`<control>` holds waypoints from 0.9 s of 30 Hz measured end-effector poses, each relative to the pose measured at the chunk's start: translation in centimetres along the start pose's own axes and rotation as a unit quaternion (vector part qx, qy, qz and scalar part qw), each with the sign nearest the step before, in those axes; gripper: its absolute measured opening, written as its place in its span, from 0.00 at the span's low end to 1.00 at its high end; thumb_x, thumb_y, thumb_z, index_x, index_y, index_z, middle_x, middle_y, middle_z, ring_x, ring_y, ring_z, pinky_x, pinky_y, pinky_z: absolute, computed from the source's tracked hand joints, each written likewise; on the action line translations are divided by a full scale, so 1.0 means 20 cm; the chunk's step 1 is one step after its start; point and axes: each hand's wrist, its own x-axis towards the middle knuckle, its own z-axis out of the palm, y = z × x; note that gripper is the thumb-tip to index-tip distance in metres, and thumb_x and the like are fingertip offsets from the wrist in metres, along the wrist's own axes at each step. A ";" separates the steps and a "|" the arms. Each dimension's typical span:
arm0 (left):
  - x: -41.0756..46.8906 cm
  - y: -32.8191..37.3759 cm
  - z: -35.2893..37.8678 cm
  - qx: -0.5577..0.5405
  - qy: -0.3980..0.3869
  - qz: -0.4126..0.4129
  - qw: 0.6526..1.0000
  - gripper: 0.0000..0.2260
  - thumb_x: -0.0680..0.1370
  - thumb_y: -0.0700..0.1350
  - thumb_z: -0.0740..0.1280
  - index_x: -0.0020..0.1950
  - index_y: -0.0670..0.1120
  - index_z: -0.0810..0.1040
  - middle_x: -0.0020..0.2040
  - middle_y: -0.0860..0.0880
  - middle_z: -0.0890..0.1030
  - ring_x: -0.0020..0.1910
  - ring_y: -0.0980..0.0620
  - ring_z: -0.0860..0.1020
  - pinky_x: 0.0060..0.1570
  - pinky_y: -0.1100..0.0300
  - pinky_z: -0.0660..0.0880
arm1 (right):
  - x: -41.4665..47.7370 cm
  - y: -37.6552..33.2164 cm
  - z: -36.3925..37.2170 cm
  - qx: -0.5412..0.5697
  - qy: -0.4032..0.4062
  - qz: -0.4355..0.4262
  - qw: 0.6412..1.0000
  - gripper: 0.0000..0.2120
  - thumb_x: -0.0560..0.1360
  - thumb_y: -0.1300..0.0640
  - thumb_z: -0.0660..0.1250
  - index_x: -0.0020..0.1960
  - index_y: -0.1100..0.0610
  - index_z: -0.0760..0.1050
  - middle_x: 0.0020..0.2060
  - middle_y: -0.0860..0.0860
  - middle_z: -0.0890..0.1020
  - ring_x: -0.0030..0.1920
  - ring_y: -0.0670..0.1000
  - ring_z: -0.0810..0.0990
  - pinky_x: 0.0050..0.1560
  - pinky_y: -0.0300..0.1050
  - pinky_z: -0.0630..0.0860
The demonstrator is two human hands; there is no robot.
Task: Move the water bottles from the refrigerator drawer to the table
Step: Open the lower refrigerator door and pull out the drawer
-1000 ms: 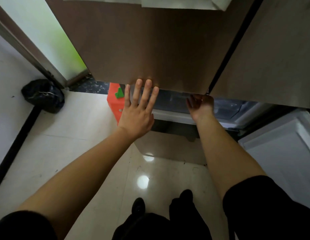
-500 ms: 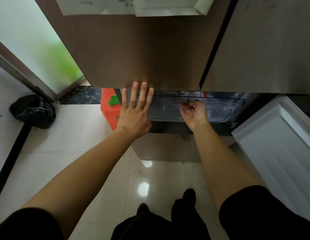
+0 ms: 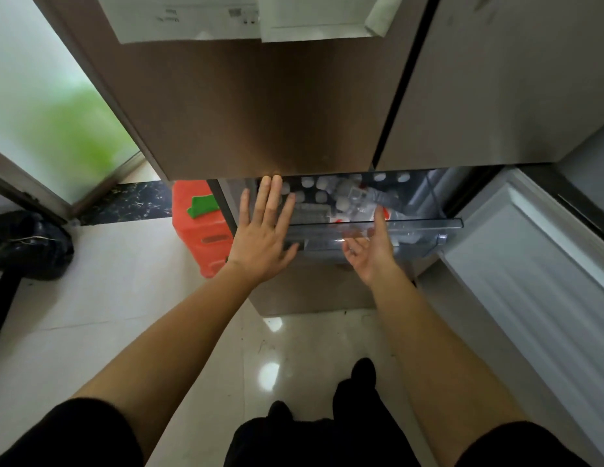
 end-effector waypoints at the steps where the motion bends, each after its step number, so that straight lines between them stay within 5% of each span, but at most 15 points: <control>1: -0.01 0.00 0.03 -0.004 -0.033 0.003 0.999 0.39 0.77 0.66 0.56 0.80 0.45 0.51 0.80 0.37 0.41 0.79 0.38 0.39 0.75 0.36 0.48 | -0.01 0.01 -0.01 -0.009 0.012 0.002 1.000 0.33 0.75 0.36 0.66 0.73 0.54 0.65 0.62 0.58 0.77 0.61 0.57 0.79 0.59 0.49 0.77; 5: -0.02 0.02 0.09 -0.073 -0.149 -0.026 0.986 0.24 0.81 0.60 0.56 0.71 0.46 0.66 0.70 0.40 0.70 0.70 0.40 0.67 0.69 0.42 0.64 | -0.04 0.00 0.00 -0.051 0.056 0.011 0.997 0.15 0.82 0.51 0.62 0.65 0.57 0.71 0.60 0.59 0.79 0.58 0.56 0.81 0.54 0.46 0.80; 7: 0.01 0.04 0.08 -0.097 -0.161 -0.046 0.981 0.20 0.82 0.57 0.57 0.68 0.46 0.67 0.65 0.42 0.76 0.65 0.40 0.73 0.64 0.45 0.67 | -0.05 -0.04 0.01 -0.073 0.050 0.019 0.996 0.09 0.83 0.54 0.61 0.62 0.56 0.70 0.57 0.58 0.79 0.58 0.56 0.81 0.52 0.46 0.80; 16: -0.04 0.13 0.02 -0.029 -0.202 -0.058 0.977 0.15 0.79 0.39 0.63 0.65 0.44 0.67 0.61 0.41 0.77 0.61 0.40 0.75 0.58 0.47 0.71 | -0.15 -0.02 -0.08 -0.072 0.021 0.005 0.997 0.06 0.84 0.55 0.60 0.58 0.55 0.71 0.57 0.59 0.80 0.58 0.56 0.81 0.61 0.50 0.78; 27: -0.25 0.18 0.05 0.021 -0.205 -0.026 0.978 0.17 0.77 0.37 0.62 0.65 0.44 0.68 0.61 0.44 0.77 0.61 0.43 0.76 0.57 0.49 0.71 | -0.25 0.14 -0.19 -0.085 0.053 0.010 0.995 0.16 0.82 0.53 0.63 0.68 0.59 0.69 0.54 0.59 0.80 0.51 0.57 0.83 0.46 0.46 0.82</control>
